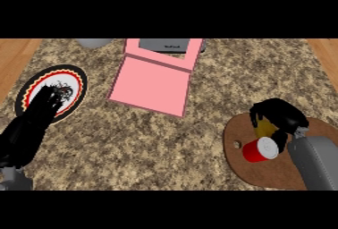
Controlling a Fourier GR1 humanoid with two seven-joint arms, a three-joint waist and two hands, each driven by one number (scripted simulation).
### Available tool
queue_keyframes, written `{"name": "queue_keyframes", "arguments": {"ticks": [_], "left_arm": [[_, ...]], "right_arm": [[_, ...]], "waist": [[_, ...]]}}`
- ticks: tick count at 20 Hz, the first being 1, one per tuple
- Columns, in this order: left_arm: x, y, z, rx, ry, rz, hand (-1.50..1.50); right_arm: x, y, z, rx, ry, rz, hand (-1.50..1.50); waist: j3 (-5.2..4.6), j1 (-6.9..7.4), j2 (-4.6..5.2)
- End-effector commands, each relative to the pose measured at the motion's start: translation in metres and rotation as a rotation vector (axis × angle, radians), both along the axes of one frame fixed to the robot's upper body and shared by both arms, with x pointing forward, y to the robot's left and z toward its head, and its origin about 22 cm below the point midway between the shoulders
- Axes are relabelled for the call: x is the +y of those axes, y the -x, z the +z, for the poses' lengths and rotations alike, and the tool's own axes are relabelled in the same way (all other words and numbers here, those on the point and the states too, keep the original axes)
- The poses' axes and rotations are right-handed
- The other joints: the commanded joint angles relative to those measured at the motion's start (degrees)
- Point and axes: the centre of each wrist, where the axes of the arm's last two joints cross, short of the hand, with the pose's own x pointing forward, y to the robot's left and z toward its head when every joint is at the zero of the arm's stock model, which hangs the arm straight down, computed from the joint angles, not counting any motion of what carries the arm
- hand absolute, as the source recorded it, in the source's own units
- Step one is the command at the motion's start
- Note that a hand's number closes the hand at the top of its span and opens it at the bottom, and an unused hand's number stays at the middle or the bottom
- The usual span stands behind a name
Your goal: Pick the lemon from the cutting board and place it in the cardboard box
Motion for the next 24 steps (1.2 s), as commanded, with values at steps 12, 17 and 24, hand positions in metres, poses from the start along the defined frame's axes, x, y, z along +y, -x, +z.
{"name": "queue_keyframes", "arguments": {"ticks": [12,17,24], "left_arm": [[-0.031,-0.019,-0.004,0.002,0.000,-0.078,0.00],[-0.018,-0.017,0.001,0.003,-0.018,-0.042,0.00],[-0.020,-0.003,-0.009,0.009,0.004,-0.010,0.00]], "right_arm": [[0.294,0.097,0.024,-0.311,-0.101,0.471,1.50],[0.318,0.133,0.068,-0.442,-0.224,0.493,1.50],[0.315,0.176,0.134,-0.651,-0.447,0.446,1.50]], "waist": [[0.27,3.56,0.58],[0.24,2.12,0.30],[0.22,0.04,-0.06]]}}
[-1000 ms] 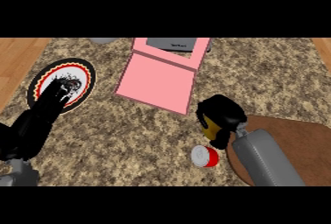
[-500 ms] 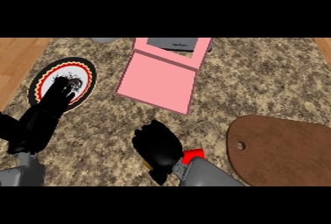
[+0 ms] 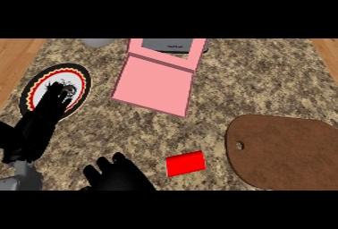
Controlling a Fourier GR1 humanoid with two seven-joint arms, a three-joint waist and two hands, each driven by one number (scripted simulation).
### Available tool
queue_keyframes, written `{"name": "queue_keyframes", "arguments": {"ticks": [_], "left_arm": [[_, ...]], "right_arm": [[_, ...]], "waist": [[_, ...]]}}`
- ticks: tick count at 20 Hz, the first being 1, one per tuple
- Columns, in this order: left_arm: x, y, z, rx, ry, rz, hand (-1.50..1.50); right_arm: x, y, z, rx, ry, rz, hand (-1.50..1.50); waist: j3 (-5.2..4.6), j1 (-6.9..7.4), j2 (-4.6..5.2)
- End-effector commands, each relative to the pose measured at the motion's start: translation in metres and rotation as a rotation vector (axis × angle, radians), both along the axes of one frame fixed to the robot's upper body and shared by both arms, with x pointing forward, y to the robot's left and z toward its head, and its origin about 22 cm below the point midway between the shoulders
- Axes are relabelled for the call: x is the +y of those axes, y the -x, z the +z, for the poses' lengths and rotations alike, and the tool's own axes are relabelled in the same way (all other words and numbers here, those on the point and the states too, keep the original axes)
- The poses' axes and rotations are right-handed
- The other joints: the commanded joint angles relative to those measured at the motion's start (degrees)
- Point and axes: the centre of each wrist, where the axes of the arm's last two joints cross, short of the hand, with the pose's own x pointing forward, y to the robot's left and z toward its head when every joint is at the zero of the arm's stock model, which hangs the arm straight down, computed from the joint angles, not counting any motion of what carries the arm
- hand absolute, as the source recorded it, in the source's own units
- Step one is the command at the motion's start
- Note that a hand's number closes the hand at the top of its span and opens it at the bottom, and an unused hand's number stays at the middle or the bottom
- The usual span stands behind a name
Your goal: Pick the lemon from the cutting board and place it in the cardboard box
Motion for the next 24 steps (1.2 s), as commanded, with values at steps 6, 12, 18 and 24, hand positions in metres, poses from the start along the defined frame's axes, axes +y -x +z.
{"name": "queue_keyframes", "arguments": {"ticks": [6,12,18,24], "left_arm": [[0.009,0.005,-0.001,0.000,-0.006,0.026,0.00],[0.017,0.019,0.004,-0.009,0.002,0.024,0.00],[0.005,0.006,0.001,-0.024,-0.011,0.024,0.00],[0.015,-0.004,0.002,-0.016,-0.004,0.045,0.00]], "right_arm": [[-0.007,0.011,0.085,-0.093,-0.291,-0.189,1.50],[-0.007,-0.018,0.113,-0.103,-0.323,-0.295,1.50],[0.001,-0.057,0.106,-0.116,-0.235,-0.336,1.50],[-0.014,-0.105,0.089,-0.137,-0.288,-0.307,1.50]], "waist": [[-0.05,-1.28,0.00],[0.00,-1.45,0.20],[0.01,-1.80,0.37],[0.02,-1.81,0.52]]}}
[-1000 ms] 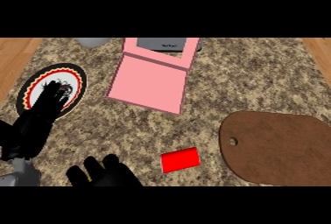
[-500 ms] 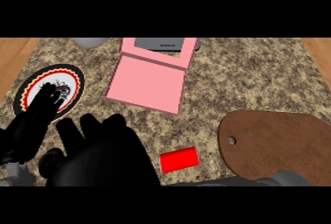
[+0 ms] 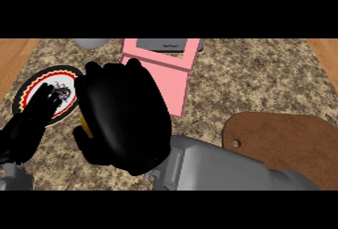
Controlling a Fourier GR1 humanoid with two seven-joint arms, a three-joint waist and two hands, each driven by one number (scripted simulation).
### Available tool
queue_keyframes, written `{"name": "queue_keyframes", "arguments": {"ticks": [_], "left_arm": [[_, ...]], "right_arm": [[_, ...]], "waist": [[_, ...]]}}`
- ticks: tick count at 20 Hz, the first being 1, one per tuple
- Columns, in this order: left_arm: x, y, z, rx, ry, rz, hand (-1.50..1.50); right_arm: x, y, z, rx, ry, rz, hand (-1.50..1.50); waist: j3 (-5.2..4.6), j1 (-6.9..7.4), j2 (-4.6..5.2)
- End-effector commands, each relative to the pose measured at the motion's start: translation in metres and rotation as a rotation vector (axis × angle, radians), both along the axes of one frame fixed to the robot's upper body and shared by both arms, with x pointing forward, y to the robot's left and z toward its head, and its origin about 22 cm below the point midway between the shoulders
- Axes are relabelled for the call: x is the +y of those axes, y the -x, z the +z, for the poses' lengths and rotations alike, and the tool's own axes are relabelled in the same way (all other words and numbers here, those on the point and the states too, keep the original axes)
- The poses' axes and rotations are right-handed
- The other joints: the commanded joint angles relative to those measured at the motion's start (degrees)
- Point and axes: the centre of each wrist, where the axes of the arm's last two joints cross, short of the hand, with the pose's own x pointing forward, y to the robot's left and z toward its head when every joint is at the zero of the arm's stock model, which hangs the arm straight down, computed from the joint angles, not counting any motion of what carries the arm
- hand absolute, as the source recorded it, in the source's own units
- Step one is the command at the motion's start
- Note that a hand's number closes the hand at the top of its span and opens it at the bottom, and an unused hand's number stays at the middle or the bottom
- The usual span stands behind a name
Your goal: Pick the lemon from the cutting board and place it in the cardboard box
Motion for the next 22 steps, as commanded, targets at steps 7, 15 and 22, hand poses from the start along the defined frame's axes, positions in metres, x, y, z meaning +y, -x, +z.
{"name": "queue_keyframes", "arguments": {"ticks": [7,15,22], "left_arm": [[-0.010,0.010,-0.001,-0.017,0.009,-0.014,0.00],[-0.010,0.005,-0.001,0.005,-0.004,-0.021,0.00],[-0.009,-0.003,0.013,-0.020,-0.011,-0.036,0.00]], "right_arm": [[0.001,-0.066,-0.044,0.029,0.007,-0.002,1.50],[-0.015,-0.112,-0.085,0.304,0.060,-0.015,1.50],[-0.015,-0.113,-0.122,0.360,0.045,0.052,-1.50]], "waist": [[0.01,0.60,0.05],[0.00,1.37,0.40],[0.02,1.71,0.29]]}}
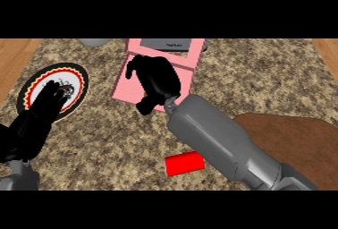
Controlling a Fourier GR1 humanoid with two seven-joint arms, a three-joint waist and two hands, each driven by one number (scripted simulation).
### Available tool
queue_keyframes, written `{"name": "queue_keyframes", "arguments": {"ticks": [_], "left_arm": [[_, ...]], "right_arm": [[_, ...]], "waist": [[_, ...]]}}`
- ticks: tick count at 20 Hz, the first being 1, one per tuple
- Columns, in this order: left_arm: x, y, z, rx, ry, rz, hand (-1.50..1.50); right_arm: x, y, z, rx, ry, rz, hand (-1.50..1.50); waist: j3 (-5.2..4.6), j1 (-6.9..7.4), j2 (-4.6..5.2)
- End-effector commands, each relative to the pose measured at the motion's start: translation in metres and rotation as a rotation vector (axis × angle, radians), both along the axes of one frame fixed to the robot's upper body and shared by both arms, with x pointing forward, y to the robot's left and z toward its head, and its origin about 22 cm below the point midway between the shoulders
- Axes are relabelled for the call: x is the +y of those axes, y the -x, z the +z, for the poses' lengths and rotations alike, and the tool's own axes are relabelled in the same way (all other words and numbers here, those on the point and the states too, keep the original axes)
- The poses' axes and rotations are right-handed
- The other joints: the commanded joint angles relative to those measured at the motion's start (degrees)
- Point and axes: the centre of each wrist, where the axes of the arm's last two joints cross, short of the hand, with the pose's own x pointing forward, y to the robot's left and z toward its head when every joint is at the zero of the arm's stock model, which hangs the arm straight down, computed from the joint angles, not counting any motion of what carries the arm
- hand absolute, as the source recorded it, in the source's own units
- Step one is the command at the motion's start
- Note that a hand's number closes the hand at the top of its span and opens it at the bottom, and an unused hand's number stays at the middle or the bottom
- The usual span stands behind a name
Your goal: Pick the lemon from the cutting board and place it in the cardboard box
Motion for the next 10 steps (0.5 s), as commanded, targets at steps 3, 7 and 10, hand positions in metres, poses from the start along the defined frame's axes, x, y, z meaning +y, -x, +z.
{"name": "queue_keyframes", "arguments": {"ticks": [3,7,10], "left_arm": [[0.014,0.002,0.001,0.019,0.006,0.017,0.00],[-0.002,0.003,0.003,0.002,-0.009,-0.011,0.00],[-0.005,0.007,-0.012,0.027,0.020,0.005,0.00]], "right_arm": [[0.002,0.014,-0.010,-0.008,-0.146,0.088,-1.50],[-0.020,-0.001,-0.001,-0.028,-0.489,0.018,-1.50],[-0.030,-0.004,0.011,-0.002,-0.651,-0.022,-1.50]], "waist": [[0.02,-0.49,-0.33],[0.12,0.34,0.06],[0.07,-0.58,-0.14]]}}
